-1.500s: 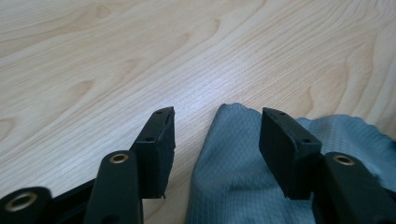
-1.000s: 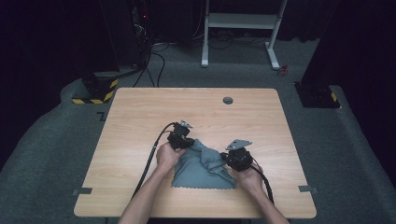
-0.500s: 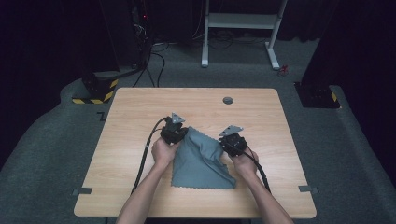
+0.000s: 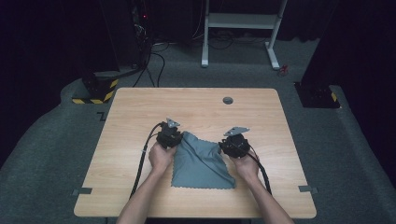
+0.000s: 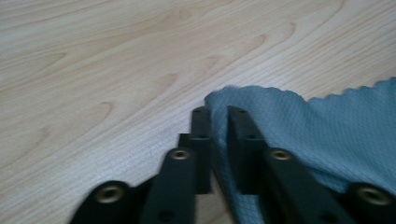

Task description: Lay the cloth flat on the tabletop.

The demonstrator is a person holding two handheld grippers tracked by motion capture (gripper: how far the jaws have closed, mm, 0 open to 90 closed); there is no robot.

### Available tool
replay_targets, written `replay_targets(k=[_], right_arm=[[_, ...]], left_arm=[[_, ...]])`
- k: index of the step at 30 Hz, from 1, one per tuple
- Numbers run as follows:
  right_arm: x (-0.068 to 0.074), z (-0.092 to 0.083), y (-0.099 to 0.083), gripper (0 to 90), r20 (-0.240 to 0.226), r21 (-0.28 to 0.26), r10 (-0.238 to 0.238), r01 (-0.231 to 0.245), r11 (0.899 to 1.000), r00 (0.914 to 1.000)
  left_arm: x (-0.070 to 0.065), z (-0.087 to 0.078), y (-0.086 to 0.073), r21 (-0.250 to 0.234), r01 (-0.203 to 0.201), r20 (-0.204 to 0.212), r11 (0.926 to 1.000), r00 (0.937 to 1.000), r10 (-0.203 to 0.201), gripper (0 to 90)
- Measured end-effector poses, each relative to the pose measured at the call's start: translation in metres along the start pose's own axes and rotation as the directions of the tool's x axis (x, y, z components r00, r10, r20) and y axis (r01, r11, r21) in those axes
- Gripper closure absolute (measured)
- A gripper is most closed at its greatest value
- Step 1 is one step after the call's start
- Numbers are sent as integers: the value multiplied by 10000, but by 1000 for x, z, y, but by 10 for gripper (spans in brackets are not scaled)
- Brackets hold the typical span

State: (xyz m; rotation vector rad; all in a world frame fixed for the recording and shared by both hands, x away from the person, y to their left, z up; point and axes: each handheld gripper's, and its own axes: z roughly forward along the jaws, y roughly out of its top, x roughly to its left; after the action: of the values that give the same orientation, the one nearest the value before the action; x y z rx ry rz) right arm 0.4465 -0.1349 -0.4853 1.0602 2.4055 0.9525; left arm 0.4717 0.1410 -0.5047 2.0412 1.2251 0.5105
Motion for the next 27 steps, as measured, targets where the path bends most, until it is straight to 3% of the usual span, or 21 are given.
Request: replay_targets(k=[1, 4, 9, 11, 12, 15, 19, 21, 27], right_arm=[[0, 1, -7, 714, -139, 128, 148, -146, 9998, 9998], [0, 5, -10, 683, -182, 205, 243, -239, 9995, 9995], [4, 17, -10, 679, -241, 468, 352, -341, 9983, 9991], [6, 23, -9, 749, -101, 666, 177, -169, 9976, 9998], [9, 25, -10, 832, 92, 687, 17, -23, 9976, 10000], [9, 25, -9, 888, 103, 747, -143, 135, 9971, 9998], [7, 23, -6, 898, 177, 743, -212, 198, 9970, 9996], [4, 14, 1, 898, 161, 479, 36, -44, 9988, 9999], [9, -1, 18, 897, 255, 218, -479, 473, 9986, 9985]], left_arm=[[-2, -2, -2, -119, 13, -4, 9999, 10000, -13, 644], [-3, -6, -7, -174, 94, 129, 9998, 9999, -91, 551], [-7, -8, -20, 139, -329, -39, 9994, 9994, 330, 517], [-7, -9, -25, 148, -317, -82, 9994, 9995, 319, 510], [-6, -10, -27, 138, -302, -88, 9994, 9995, 303, 500], [-5, -11, -31, 104, -245, -35, 9996, 9997, 245, 484], [-5, -11, -34, -70, -268, -73, 9996, 9996, 267, 459], [-4, -11, -40, -480, -179, -110, 9987, 9998, 174, 447], [-7, -12, -41, -536, -433, -375, 9976, 9984, 414, 440]])
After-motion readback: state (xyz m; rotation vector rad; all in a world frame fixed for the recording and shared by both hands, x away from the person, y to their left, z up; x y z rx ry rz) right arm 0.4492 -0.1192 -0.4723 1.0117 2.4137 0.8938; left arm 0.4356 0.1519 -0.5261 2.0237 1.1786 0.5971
